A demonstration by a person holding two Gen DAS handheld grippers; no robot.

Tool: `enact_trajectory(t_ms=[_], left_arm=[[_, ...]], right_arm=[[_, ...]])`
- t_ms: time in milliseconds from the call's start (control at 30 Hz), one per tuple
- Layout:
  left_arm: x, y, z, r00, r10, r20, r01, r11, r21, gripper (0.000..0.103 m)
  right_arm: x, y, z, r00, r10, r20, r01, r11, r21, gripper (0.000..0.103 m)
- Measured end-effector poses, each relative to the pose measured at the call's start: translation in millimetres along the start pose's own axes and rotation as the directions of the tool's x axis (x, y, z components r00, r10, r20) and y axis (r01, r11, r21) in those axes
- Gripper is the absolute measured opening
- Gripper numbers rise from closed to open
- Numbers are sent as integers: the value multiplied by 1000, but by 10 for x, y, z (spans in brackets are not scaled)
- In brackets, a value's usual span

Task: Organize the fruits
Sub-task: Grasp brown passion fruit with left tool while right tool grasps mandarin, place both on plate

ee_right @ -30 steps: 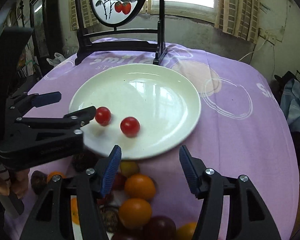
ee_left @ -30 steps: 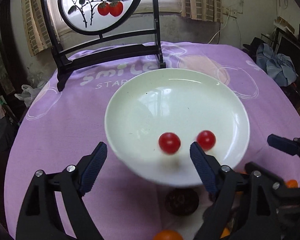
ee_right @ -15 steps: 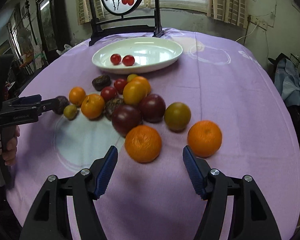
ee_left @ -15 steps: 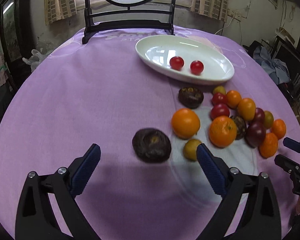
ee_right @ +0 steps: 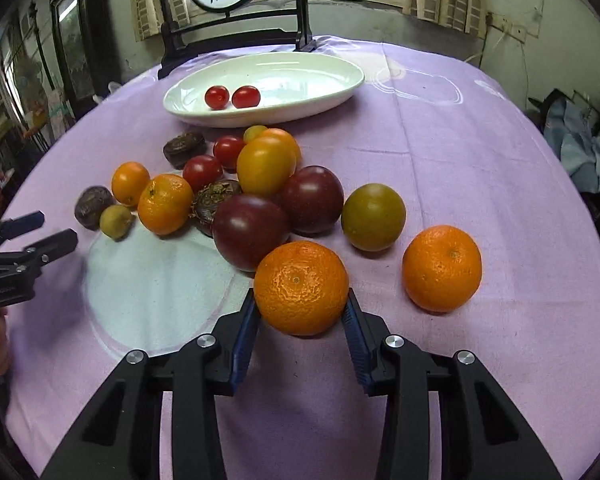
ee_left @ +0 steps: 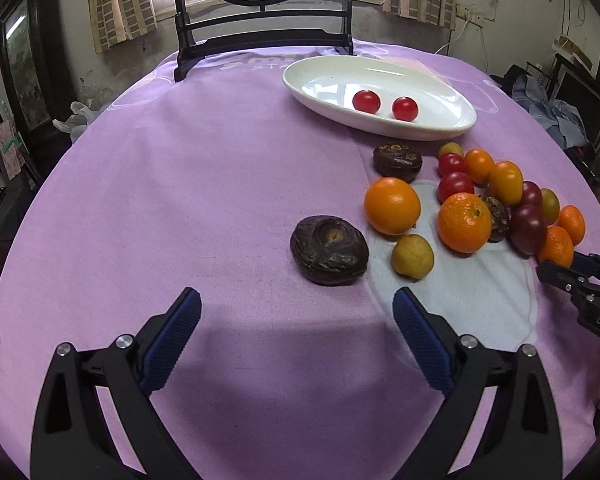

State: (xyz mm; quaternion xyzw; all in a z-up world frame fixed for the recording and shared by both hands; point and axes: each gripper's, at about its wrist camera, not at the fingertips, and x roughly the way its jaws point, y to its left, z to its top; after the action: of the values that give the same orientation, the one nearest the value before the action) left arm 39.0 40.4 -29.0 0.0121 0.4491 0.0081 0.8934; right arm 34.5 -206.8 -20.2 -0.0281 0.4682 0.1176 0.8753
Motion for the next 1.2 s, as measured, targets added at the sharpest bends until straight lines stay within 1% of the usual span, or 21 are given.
enact_trajectory(t_ms=[67, 133, 200, 300, 367, 400, 433, 467, 500, 600, 700, 800, 867, 967, 1033, 1067, 1133, 1200], left_arm=[[47, 22, 31, 1000, 12, -2, -12, 1000, -1, 95], [117, 23, 56, 1000, 17, -21, -17, 1000, -2, 95], [194, 14, 87, 999, 1, -50, -1, 1000, -4, 95], [291, -27, 136, 997, -17, -79, 17, 1000, 5, 85], [338, -73, 193, 997, -19, -70, 21, 1000, 22, 83], [350, -96, 226, 998, -19, -66, 21, 999, 34, 77], [353, -123, 253, 997, -35, -68, 38, 998, 45, 65], [355, -157, 289, 997, -44, -68, 48, 997, 61, 57], [347, -194, 307, 997, -46, -67, 51, 996, 79, 44], [342, -259, 308, 997, -34, -72, 41, 994, 105, 44], [285, -252, 344, 994, -66, -91, 77, 989, 124, 44], [120, -229, 485, 996, -77, -42, 82, 987, 135, 44], [7, -224, 649, 995, -96, -1, 95, 986, 134, 44], [-41, -223, 959, 994, -101, 46, 96, 989, 111, 44], [10, -265, 1181, 993, -88, 78, 80, 991, 107, 44], [70, -286, 1295, 993, -77, 84, 68, 992, 110, 44], [235, -334, 1481, 997, -32, 75, 24, 994, 106, 44], [448, -371, 1653, 998, -11, 55, 5, 995, 103, 44]], right_arm=[[-35, -94, -14, 998, 53, 15, -54, 998, 46, 42], [-37, -139, -36, 997, 79, 19, -80, 995, 62, 42], [-38, -151, -40, 995, 100, 20, -101, 992, 73, 42], [-82, -147, -48, 992, 120, 43, -123, 990, 74, 42], [-109, -123, -56, 991, 127, 50, -130, 989, 64, 42], [-120, -111, -60, 990, 131, 52, -134, 989, 61, 42], [-132, -95, -67, 990, 133, 55, -136, 989, 54, 42], [-145, -80, -74, 989, 134, 57, -137, 989, 48, 42], [-155, -69, -78, 989, 135, 59, -138, 989, 44, 42], [-199, -25, -91, 990, 130, 62, -132, 991, 29, 42], [-322, 13, -62, 987, 131, 88, -134, 991, 25, 41], [-499, 31, 63, 983, 111, 143, -113, 994, 4, 41], [-630, 51, 244, 976, 101, 193, -99, 995, -20, 41], [-700, 111, 558, 968, 86, 238, -72, 995, -68, 42], [-652, 190, 798, 961, 53, 270, -23, 993, -113, 42], [-592, 222, 905, 961, 34, 273, 2, 992, -129, 42], [-389, 281, 1140, 966, -2, 258, 44, 987, -158, 42], [-98, 318, 1343, 977, -33, 211, 71, 982, -176, 42]])
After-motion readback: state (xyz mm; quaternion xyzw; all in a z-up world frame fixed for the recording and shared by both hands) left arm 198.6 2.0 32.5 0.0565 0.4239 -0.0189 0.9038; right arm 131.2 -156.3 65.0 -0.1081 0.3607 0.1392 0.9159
